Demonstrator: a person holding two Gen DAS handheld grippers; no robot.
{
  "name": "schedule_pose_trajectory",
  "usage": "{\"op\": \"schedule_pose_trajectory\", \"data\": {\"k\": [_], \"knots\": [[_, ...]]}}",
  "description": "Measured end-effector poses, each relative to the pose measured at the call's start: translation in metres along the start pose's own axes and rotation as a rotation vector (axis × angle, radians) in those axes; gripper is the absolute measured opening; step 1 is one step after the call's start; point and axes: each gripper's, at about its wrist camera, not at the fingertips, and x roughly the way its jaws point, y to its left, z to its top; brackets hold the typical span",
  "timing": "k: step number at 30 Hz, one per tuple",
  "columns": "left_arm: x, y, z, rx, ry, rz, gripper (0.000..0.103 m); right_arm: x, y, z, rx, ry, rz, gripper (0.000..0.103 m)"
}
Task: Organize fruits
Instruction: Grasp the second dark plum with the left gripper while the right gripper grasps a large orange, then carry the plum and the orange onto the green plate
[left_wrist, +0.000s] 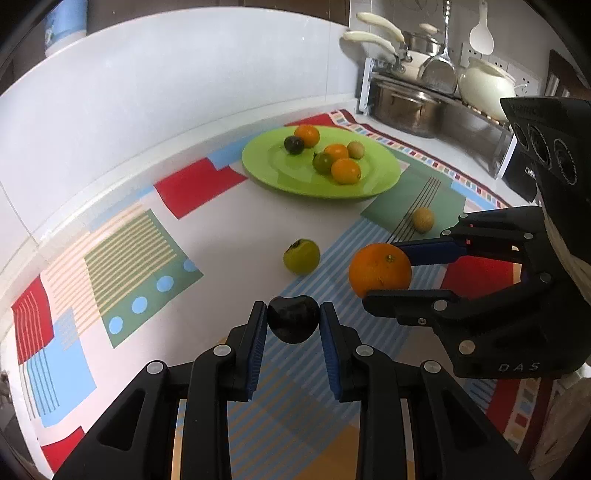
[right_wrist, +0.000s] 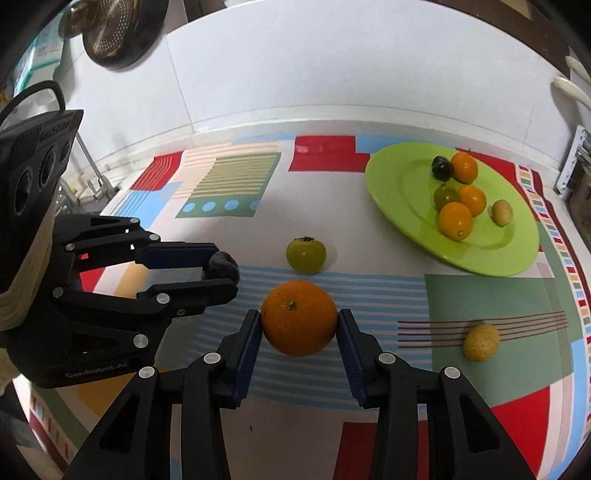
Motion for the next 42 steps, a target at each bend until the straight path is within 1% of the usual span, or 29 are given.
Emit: {"op": "schedule_pose_trajectory", "data": {"k": [9, 19, 28, 34, 42], "knots": [[-0.021, -0.013, 0.01, 0.0, -0.047, 0.025, 0.029, -0.027, -0.003, 0.002, 0.017, -0.06, -0.015, 0.043], [-0.037, -0.026, 0.028, -0.029, -0.105, 0.035, 0.029, -0.056, -0.014, 0.005, 0.062, -0.13, -0.042, 0.043], [-0.048, -0.042, 0.05, -0.002, -0.172, 0.062, 0.029, -0.077, -0.033, 0.016, 0.112, -0.192, -0.086, 0.043], [-0.054, -0.047, 0.07, -0.004, -0.208, 0.061, 0.029, -0.094, -0.044, 0.025, 0.124, -0.242, -0.119, 0.043], [-0.052, -0.052, 0.103, 0.027, -0.261, 0.078, 0.029, -0.105, -0.065, 0.044, 0.155, -0.28, -0.135, 0.043]]}}
